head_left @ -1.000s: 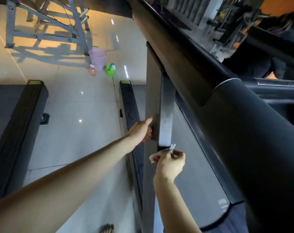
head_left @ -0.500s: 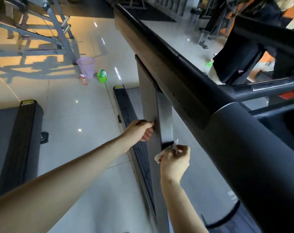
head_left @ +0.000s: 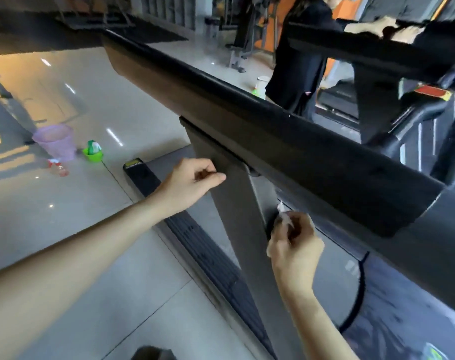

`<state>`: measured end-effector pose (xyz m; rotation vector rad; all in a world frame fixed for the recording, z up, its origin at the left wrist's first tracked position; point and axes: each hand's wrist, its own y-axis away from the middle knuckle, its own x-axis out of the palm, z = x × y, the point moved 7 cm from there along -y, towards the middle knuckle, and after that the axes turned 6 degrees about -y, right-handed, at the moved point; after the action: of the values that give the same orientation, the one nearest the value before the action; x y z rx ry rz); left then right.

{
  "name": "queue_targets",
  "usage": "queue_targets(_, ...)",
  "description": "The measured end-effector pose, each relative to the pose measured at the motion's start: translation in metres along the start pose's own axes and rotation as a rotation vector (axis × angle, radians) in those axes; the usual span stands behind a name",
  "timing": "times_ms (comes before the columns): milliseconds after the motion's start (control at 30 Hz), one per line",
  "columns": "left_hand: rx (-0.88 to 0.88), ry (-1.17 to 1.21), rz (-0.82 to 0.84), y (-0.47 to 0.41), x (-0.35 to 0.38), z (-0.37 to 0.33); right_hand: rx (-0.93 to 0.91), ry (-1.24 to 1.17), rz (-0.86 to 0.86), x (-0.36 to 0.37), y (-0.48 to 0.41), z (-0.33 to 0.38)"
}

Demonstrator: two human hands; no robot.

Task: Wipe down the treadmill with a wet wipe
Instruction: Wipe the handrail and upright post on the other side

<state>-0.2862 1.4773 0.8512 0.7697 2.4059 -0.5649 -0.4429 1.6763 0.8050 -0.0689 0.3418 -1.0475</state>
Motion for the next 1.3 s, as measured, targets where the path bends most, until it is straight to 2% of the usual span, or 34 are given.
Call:
queue_targets(67, 0.066, -0.008, 0.094, -0.009, -0.006, 0.003, -0.043, 0.028, -0.176, 0.019, -0.012, 0.026)
queue_targets(133, 0.113, -0.002, 0.133, -0.012, -0.009, 0.0, -0.069, 0.014, -0.258, 0.032, -0.016, 0.046)
queue_targets(167, 0.151, -0.01, 0.17, -0.018, -0.009, -0.006, -0.097, 0.057, -0.325, 0.033, -0.012, 0.052)
queue_targets(233, 0.222, -0.045, 0.19, -0.022, -0.007, -0.011, -0.125, 0.16, -0.347, 0.033, 0.007, 0.046)
queue_targets(333, 0.4, -0.086, 0.233, -0.025, -0.006, -0.02, 0.03, 0.261, -0.432, 0.019, 0.029, 0.018)
queue_targets(400, 0.522, -0.107, 0.228, -0.023, -0.01, -0.029, 0.09, 0.284, -0.439, 0.023, 0.027, 0.028)
queue_targets(533, 0.76, -0.128, 0.189, -0.016, -0.023, -0.061, -0.093, 0.213, -0.4, 0.053, 0.02, 0.081)
queue_targets(600, 0.831, -0.154, 0.194, -0.017, -0.024, -0.071, -0.157, 0.243, -0.398, 0.054, 0.026, 0.079)
queue_targets(667, 0.88, -0.194, 0.186, -0.019, -0.025, -0.077, -0.086, 0.286, -0.419, 0.039, 0.033, 0.055)
queue_targets(733, 0.919, -0.219, 0.174, -0.02, -0.029, -0.082, 0.078, 0.322, -0.452, 0.025, 0.038, 0.029)
queue_targets(800, 0.977, -0.214, 0.165, -0.017, -0.034, -0.089, 0.152, 0.334, -0.457, 0.023, 0.04, 0.026)
queue_targets(1000, 1.235, -0.157, 0.158, 0.001, -0.038, -0.127, -0.158, 0.248, -0.363, 0.069, 0.042, 0.091)
queue_targets(1100, 1.388, -0.14, 0.154, 0.004, -0.046, -0.149, -0.172, 0.268, -0.445, 0.072, 0.045, 0.092)
queue_targets(1167, 1.427, -0.116, 0.129, 0.002, -0.053, -0.159, -0.129, 0.235, -0.518, 0.067, 0.05, 0.086)
queue_targets(1300, 1.496, -0.099, 0.126, -0.008, -0.059, -0.17, -0.119, 0.119, -0.764, 0.049, 0.074, 0.089)
